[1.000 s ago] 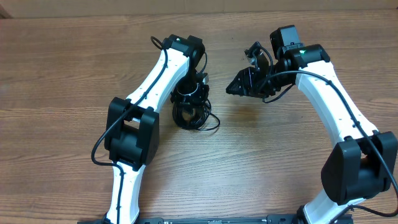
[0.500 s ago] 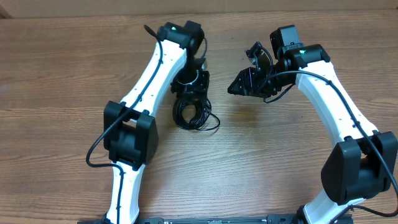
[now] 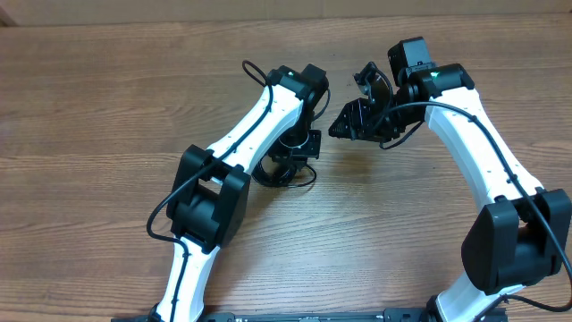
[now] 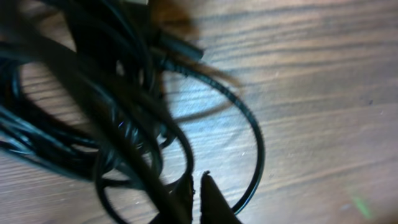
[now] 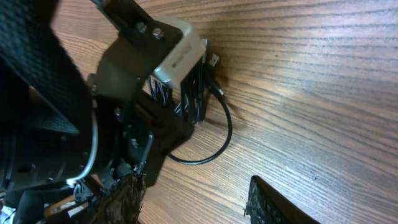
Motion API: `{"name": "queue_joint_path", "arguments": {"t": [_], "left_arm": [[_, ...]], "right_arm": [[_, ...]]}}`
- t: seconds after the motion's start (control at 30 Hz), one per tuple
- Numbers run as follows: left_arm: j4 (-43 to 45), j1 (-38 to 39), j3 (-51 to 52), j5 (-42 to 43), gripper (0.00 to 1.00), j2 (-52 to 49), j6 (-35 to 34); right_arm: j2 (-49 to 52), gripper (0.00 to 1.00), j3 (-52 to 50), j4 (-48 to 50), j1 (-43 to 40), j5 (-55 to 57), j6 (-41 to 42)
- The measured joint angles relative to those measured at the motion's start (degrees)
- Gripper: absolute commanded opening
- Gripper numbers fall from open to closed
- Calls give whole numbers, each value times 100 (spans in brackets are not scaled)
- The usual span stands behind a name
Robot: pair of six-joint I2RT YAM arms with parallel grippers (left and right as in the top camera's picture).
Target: Untangle cables
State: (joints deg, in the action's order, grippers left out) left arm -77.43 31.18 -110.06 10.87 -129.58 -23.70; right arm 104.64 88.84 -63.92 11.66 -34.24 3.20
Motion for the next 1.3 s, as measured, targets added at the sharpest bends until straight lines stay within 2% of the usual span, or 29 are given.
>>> {"name": "queue_joint_path", "arguments": {"t": [0.23, 0.43, 0.73, 0.9, 1.07, 1.17, 1.3], "left_arm": [[-850, -439, -645, 323, 4, 39, 793], [-951, -905, -1108, 1419, 4, 647, 1823], [-1137, -868, -1161, 2743, 4, 1292, 3150], [-1097, -916, -1161, 2977, 4, 1292, 3106], [-1145, -1185, -1161, 3056, 4, 1292, 2623], [-1213, -1360, -1161, 3056, 4, 1292, 2243], [-1287, -1513, -1161, 3051, 4, 1292, 1803]], "right_arm": [[0, 54, 0, 4, 0, -2, -4], [0, 57, 0, 4, 2, -2, 4], [0, 58, 0, 2, 284, -258, 24], [0, 59, 0, 33, 619, -326, 24], [0, 59, 0, 122, 717, -339, 24], [0, 70, 0, 310, 702, -341, 24], [0, 80, 0, 586, 546, -1067, -85]]}}
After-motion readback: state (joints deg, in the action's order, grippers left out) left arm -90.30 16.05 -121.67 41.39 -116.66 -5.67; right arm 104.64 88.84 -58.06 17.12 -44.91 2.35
